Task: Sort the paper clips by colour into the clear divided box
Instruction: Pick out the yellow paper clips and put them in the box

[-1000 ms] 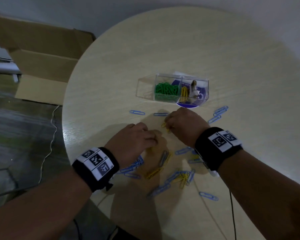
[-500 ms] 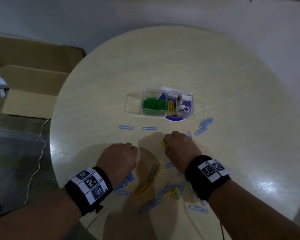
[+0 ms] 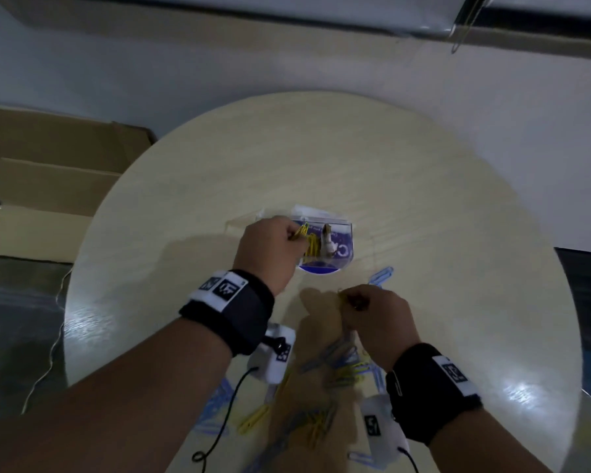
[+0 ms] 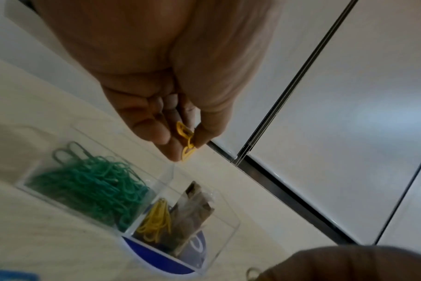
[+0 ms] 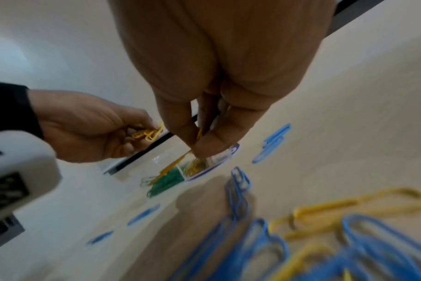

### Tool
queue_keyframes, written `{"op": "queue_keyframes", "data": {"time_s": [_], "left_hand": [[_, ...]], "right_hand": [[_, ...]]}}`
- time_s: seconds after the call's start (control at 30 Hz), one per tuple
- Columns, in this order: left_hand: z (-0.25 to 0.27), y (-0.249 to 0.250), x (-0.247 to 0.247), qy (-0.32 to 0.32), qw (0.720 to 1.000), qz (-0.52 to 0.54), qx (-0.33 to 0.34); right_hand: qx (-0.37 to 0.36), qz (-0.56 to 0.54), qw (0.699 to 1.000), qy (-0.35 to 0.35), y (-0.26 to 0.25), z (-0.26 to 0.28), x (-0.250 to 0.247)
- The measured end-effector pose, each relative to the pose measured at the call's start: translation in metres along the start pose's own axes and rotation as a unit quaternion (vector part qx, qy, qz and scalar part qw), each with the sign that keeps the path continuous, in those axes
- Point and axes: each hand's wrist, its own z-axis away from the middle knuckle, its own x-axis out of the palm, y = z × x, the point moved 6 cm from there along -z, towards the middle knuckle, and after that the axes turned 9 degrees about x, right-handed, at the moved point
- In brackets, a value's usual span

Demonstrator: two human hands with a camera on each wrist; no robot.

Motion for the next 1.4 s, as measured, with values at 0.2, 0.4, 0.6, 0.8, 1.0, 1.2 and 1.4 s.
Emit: {"op": "queue_keyframes", "data": {"time_s": [0.2,0.4,0.6,0.8,1.0,1.2,1.4], "left_hand": [[-0.019,-0.001,0.031,-0.038,0.999,-0.026,0.018],[-0.008,-0.015,-0.006,0.042,0.999,-0.007,0.006],[0.031,-0.047,-0.041,0.077,0.996,0.035,-0.030],[0.083,-0.075,-0.067,0.071,0.996,0.031,-0.051],[0.173,-0.109,-0.064,-0.105,0.987,-0.125,0.012],[0.238,-0.123,-0.034,-0.206,0.941,-0.239,0.126],[0.237,-0.119,-0.043,-0.199,0.941,-0.247,0.120]], "right_hand": [[0.007,-0.116,0.992,0.038,-0.018,-0.018,-0.036],[-0.039,-0.101,0.991,0.074,-0.062,-0.050,-0.053],[-0.099,0.135,0.985,0.039,-0.106,-0.070,-0.024],[-0.073,0.032,0.994,0.074,-0.096,-0.055,-0.032],[-0.160,0.072,0.984,0.045,-0.049,0.041,-0.008],[-0.291,0.258,0.910,-0.145,0.000,0.135,0.099],[-0.243,0.307,0.910,-0.138,-0.007,0.109,0.112]]}}
